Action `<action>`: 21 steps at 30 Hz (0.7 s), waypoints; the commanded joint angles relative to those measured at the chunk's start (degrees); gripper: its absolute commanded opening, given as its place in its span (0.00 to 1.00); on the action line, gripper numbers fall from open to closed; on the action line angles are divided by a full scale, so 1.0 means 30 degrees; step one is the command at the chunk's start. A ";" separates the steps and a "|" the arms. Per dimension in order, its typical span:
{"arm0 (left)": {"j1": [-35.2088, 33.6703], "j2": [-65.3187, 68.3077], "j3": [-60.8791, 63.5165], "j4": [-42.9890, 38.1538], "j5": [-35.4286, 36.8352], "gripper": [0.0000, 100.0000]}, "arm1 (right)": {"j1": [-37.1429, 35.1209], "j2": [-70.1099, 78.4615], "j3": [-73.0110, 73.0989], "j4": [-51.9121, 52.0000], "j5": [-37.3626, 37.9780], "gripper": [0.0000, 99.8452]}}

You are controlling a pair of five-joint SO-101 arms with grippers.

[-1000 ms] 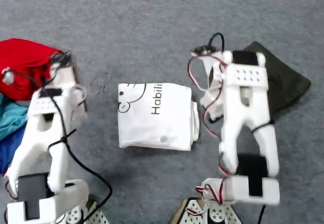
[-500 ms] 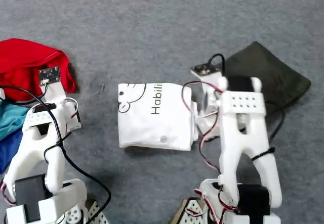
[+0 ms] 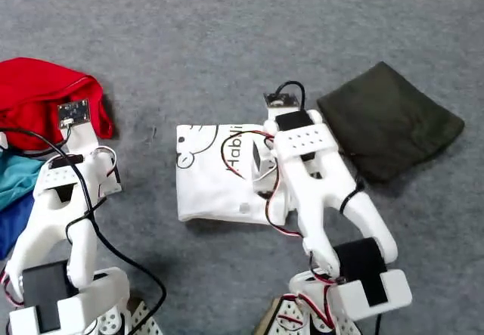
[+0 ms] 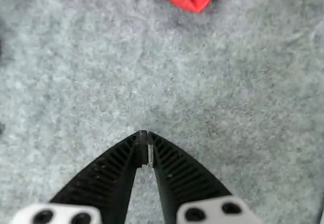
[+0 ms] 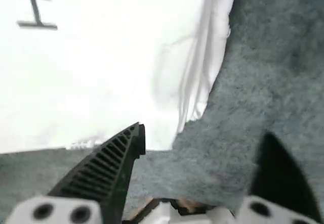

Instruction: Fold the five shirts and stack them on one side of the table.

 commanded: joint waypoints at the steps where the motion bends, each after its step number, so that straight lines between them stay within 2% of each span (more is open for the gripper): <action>1: -0.0205 -0.0601 -0.0059 -0.0205 -0.0029 0.02 | -0.0601 0.0073 0.0015 -0.1084 -0.0352 0.54; 10: -0.0205 -0.0601 -0.0059 -0.0205 -0.0029 0.02 | -0.2066 0.2125 0.0015 -0.4161 -0.1993 0.51; 18: -0.0205 -0.0601 -0.0059 -0.0205 -0.0029 0.02 | -0.2066 0.5641 -0.0132 -0.6476 -0.3194 0.51; 21: -0.0205 -0.0601 -0.0059 -0.0205 -0.0029 0.02 | -0.2037 0.6286 -0.0190 -0.6418 -0.3311 0.44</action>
